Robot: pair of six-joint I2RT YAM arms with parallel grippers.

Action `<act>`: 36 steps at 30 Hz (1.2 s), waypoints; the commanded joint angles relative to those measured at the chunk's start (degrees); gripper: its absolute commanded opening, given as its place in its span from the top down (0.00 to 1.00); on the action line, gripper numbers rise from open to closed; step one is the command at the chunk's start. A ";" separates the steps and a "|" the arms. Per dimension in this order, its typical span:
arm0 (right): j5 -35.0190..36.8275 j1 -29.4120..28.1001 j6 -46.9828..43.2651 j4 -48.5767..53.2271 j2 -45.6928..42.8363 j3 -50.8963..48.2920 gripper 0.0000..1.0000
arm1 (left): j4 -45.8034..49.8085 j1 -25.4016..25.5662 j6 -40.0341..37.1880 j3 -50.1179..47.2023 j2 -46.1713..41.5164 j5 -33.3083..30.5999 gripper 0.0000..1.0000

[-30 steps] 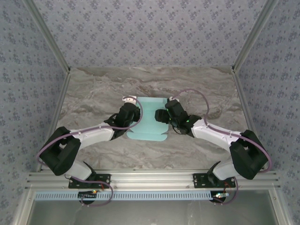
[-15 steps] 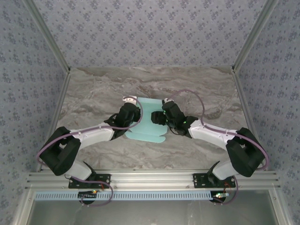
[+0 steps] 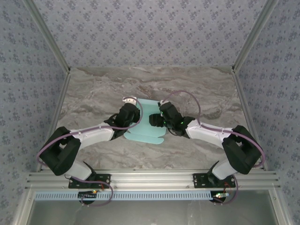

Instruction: Fold the paper box

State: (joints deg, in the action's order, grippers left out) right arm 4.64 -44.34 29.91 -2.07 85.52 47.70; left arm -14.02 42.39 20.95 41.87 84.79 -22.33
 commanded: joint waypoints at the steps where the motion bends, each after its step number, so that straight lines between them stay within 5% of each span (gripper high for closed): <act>1: -1.16 -0.05 -3.04 3.53 -3.04 2.34 0.36 | -2.86 -0.09 0.96 -0.25 -1.03 0.38 1.00; 18: -4.33 5.59 -17.85 28.10 -18.11 7.68 0.34 | -0.10 -4.24 2.15 -0.35 -3.50 3.39 1.00; 29: -26.53 31.60 -22.61 21.74 -18.48 5.64 0.37 | 3.29 -5.23 4.00 0.62 -6.52 8.83 1.00; 36: -39.49 33.16 -26.05 16.53 -8.33 7.47 0.44 | 4.79 -5.26 4.27 1.55 -7.28 11.14 1.00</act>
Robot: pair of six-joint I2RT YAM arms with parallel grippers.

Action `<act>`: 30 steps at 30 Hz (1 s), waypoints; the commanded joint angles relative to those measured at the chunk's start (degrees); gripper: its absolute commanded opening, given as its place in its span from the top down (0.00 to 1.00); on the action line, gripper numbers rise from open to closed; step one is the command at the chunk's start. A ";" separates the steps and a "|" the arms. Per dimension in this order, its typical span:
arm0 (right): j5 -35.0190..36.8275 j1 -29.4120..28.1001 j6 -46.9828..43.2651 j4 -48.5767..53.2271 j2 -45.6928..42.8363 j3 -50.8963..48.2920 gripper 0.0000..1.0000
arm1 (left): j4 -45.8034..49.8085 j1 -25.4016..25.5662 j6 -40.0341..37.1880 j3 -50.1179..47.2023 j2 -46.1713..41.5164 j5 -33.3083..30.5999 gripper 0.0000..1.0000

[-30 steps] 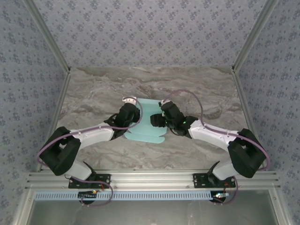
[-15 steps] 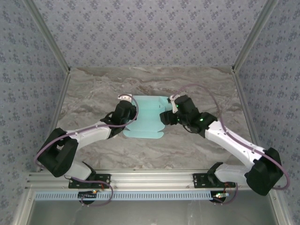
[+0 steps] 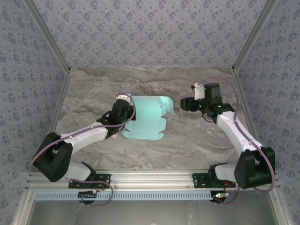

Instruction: Fold the paper box

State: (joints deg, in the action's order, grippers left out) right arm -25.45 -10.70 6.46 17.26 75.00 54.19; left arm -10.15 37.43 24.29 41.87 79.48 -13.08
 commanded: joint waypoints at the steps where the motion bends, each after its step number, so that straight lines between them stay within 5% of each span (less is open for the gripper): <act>1: -10.75 -0.86 -3.25 -3.14 3.07 1.17 0.45 | 0.92 -0.29 0.93 1.70 -1.97 2.04 1.00; 10: -18.11 -3.49 -6.72 -6.19 7.00 -0.25 0.44 | 1.40 -0.25 0.93 2.75 -1.11 2.57 1.00; 30: -18.84 -8.27 -6.74 -8.74 9.80 1.59 0.42 | 1.54 -0.21 1.08 3.31 -0.30 3.75 1.00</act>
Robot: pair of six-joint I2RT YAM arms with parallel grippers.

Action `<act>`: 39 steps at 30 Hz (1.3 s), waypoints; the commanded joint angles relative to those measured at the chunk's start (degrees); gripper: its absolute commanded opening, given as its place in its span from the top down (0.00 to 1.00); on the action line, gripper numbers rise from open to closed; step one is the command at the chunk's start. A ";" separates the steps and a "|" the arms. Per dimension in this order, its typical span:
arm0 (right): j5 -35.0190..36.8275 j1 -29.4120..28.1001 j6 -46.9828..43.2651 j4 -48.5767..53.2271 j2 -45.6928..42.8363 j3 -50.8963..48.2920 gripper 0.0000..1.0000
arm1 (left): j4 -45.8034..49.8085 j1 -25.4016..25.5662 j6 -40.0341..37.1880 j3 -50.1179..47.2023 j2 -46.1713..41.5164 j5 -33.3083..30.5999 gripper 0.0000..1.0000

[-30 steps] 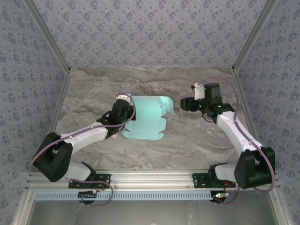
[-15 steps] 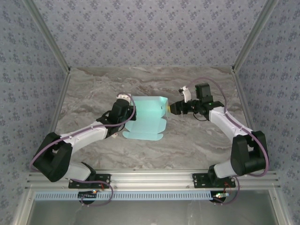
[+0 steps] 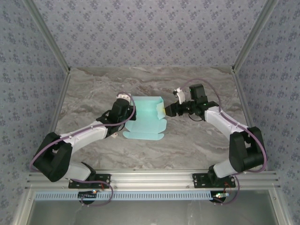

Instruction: Fold the paper box

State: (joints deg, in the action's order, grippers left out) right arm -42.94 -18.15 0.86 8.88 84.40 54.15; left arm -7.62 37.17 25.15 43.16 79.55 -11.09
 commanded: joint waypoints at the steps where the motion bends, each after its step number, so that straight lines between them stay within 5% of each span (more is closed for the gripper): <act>1: -1.11 -1.02 -1.29 -0.29 0.41 1.66 0.41 | -0.98 0.03 0.25 1.94 -0.44 1.77 1.00; 16: 7.15 -5.02 -2.40 1.21 1.59 4.46 0.48 | -0.93 0.18 0.25 1.96 -0.54 2.17 1.00; 23: 21.92 -9.35 -0.56 2.28 1.22 5.96 0.60 | -0.88 0.24 0.42 2.01 -0.63 2.25 1.00; 31: 42.72 -17.43 4.12 3.84 1.16 7.23 0.61 | -1.00 0.64 0.87 2.36 0.17 2.51 1.00; 39: 54.95 -22.52 11.00 4.20 2.36 8.41 0.68 | -1.25 0.75 1.05 2.32 0.32 2.53 1.00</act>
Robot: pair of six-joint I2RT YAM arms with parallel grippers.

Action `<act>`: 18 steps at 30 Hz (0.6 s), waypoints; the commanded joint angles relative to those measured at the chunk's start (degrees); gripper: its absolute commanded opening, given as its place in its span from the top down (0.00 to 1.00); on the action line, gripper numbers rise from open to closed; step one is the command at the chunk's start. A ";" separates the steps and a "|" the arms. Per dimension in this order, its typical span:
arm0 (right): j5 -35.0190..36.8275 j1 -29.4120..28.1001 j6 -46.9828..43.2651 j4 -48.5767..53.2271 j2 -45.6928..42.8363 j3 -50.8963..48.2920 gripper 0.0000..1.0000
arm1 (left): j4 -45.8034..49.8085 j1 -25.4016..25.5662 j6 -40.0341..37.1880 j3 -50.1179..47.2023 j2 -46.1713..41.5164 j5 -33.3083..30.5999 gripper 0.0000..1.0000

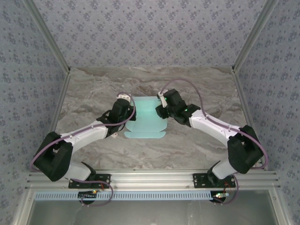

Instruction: Fold the paper box

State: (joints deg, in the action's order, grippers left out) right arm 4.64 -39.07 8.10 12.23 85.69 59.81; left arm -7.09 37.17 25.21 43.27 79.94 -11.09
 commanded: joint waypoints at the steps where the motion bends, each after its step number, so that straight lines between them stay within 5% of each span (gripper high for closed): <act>1: 8.92 -2.36 4.30 1.10 1.54 3.20 0.68 | -1.71 0.85 0.94 2.32 -0.12 2.52 1.00; 18: 35.88 -9.12 16.97 14.66 8.93 12.73 0.86 | -1.59 1.06 1.59 1.91 -0.84 1.66 1.00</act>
State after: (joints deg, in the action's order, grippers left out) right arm 32.86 -47.64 21.58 22.79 93.84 70.48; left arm -7.75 37.60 26.92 43.38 79.94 -11.11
